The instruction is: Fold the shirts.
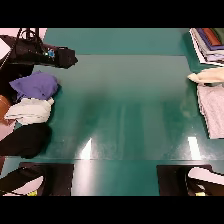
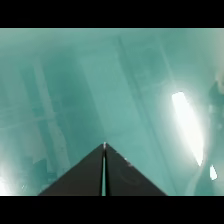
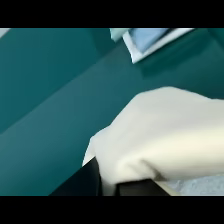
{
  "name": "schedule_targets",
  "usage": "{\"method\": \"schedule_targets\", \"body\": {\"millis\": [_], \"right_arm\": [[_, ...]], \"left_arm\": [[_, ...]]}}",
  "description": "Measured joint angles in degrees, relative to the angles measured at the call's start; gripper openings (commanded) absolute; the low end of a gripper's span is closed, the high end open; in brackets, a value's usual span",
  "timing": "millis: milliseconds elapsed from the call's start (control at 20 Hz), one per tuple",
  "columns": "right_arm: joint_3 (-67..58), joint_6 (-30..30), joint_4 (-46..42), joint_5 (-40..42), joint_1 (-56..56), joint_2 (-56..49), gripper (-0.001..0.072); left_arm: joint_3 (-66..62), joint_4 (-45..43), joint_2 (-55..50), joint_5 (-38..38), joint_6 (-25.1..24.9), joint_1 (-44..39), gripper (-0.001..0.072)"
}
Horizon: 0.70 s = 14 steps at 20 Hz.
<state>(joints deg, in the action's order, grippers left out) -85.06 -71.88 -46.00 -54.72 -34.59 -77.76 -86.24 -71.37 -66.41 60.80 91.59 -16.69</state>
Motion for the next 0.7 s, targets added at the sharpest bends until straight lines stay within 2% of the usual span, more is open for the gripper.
{"method": "schedule_targets", "body": {"millis": [100, 350, 700], "right_arm": [[-3.74, -0.02, -0.13, -0.26, -0.87, 0.04, 0.0014], [-7.32, -0.94, -0.74, -7.28, -3.85, 1.40, 0.0014], [9.07, -2.14, -7.23, -12.98, -9.90, 13.11, 0.0016]], "left_arm": [[0.00, 0.00, 0.00, -0.02, 0.07, -0.02, 0.0023], [0.00, 0.00, 0.00, 0.48, 0.07, -0.04, 0.0023], [0.00, -0.15, 0.00, 1.88, -0.20, -0.04, 0.0023]]}}
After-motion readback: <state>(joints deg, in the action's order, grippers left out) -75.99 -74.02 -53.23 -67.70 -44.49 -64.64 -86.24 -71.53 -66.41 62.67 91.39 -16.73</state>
